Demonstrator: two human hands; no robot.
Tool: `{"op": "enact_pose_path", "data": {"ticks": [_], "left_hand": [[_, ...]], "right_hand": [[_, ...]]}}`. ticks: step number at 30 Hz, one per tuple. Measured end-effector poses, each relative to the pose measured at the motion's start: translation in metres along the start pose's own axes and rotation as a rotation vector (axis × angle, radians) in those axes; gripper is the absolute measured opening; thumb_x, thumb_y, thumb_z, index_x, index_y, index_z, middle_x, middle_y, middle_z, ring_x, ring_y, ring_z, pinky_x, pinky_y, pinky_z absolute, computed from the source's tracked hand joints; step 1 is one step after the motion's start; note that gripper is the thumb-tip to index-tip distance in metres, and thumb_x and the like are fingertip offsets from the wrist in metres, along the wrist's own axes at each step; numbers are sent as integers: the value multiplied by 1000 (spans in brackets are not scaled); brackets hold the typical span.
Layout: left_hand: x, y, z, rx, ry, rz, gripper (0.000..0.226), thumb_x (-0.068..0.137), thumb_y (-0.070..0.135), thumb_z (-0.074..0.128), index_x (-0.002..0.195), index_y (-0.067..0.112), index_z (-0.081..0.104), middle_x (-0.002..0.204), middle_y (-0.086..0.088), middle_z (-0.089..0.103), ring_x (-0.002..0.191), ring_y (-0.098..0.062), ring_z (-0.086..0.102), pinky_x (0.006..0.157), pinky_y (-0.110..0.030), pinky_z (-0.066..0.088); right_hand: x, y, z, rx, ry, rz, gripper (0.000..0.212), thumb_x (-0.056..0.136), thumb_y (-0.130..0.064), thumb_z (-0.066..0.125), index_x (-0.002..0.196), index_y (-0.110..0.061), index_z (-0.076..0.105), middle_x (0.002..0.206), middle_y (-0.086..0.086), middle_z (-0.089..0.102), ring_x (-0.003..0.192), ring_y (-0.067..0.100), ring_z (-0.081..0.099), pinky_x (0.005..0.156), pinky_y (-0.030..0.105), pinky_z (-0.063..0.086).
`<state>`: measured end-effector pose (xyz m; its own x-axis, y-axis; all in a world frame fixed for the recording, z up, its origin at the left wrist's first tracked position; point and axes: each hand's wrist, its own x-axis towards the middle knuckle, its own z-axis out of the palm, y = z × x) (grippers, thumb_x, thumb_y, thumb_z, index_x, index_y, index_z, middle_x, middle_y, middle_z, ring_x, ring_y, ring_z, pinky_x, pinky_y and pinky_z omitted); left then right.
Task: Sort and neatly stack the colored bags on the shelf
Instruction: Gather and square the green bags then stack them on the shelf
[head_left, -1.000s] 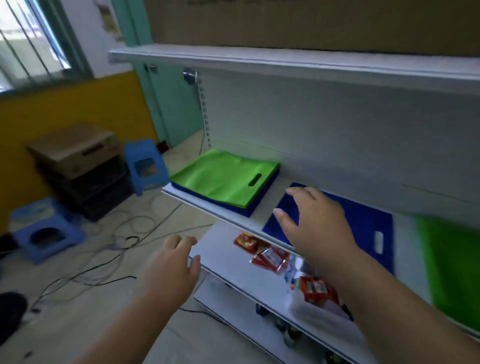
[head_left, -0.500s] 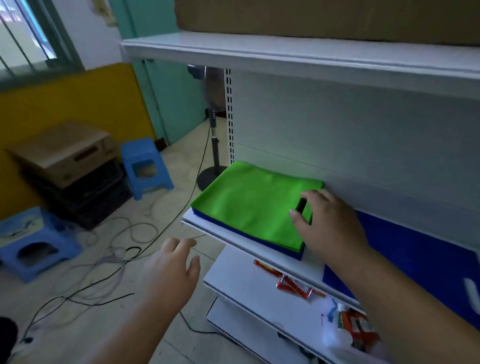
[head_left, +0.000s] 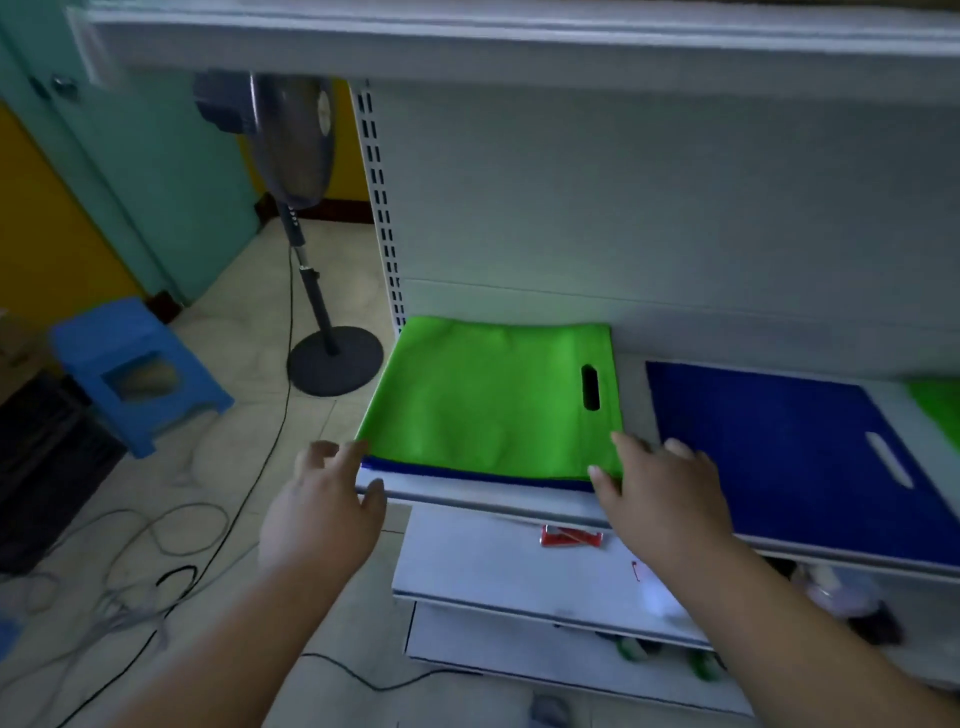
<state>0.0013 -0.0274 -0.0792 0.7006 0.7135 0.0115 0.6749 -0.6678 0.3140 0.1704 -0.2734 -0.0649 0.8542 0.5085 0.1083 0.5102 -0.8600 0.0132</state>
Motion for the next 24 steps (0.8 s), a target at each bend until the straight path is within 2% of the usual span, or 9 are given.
{"op": "enact_pose_path", "data": {"ticks": [2, 4, 9, 12, 14, 16, 18, 20, 24], "left_hand": [[10, -1, -1, -5, -13, 29, 34, 93, 39, 51, 126, 32, 51, 129, 0, 47, 81, -24, 59, 61, -29, 44], [16, -3, 0, -31, -18, 43, 32, 93, 38, 51, 124, 30, 55, 126, 2, 48, 79, -22, 59, 62, -29, 47], [24, -3, 4, -68, -17, 43, 33, 96, 36, 51, 124, 24, 62, 128, 5, 53, 77, -16, 57, 64, -26, 43], [20, -8, 1, -109, 31, 11, 25, 95, 30, 52, 114, 25, 68, 123, 5, 59, 77, -15, 54, 61, -25, 37], [16, -14, -1, -139, 69, 3, 16, 94, 29, 56, 98, 26, 70, 110, 6, 64, 71, -15, 54, 55, -24, 33], [15, -19, -3, -198, 80, -25, 11, 91, 30, 60, 81, 27, 65, 86, 7, 65, 65, -14, 54, 53, -25, 32], [17, -23, -5, -271, 57, -75, 18, 88, 33, 65, 72, 26, 59, 67, 7, 60, 61, -14, 54, 51, -25, 34], [21, -27, -5, -325, 6, -93, 19, 85, 33, 69, 76, 24, 55, 71, 7, 61, 63, -14, 55, 52, -27, 36], [30, -30, -6, -323, -37, -14, 30, 85, 30, 68, 111, 29, 52, 105, 11, 59, 82, -17, 57, 63, -30, 39]], "right_hand": [[-2, -1, 7, -42, 31, -38, 42, 86, -44, 61, 112, -12, 62, 101, 8, 71, 85, 33, 58, 70, 39, 42], [-2, -1, 12, -39, 102, -59, 40, 81, -41, 68, 106, -10, 65, 87, 8, 72, 76, 32, 58, 64, 38, 42], [-1, -4, 15, -75, 97, -107, 39, 89, -45, 43, 94, -15, 68, 82, 2, 72, 75, 29, 59, 64, 37, 42], [-5, -2, 13, 46, 59, -106, 34, 96, -42, 43, 102, -17, 66, 86, 0, 72, 82, 28, 56, 69, 36, 41], [-11, 0, 9, 221, 58, -61, 33, 96, -42, 51, 109, -16, 66, 86, 3, 70, 85, 28, 56, 70, 35, 42], [-16, 1, 6, 375, 91, -35, 28, 93, -36, 60, 109, -15, 69, 83, 4, 68, 83, 29, 58, 68, 34, 43], [-21, 2, 7, 419, 158, -37, 17, 89, -31, 68, 97, -16, 70, 69, -10, 57, 71, 25, 56, 60, 32, 41], [-27, 2, 8, 416, 206, -20, 14, 85, -28, 73, 90, -15, 70, 61, -18, 40, 61, 19, 49, 55, 30, 37], [-37, -4, 10, 295, 229, -39, 33, 85, -38, 68, 105, -12, 71, 60, -13, 38, 61, 22, 52, 56, 31, 44]]}}
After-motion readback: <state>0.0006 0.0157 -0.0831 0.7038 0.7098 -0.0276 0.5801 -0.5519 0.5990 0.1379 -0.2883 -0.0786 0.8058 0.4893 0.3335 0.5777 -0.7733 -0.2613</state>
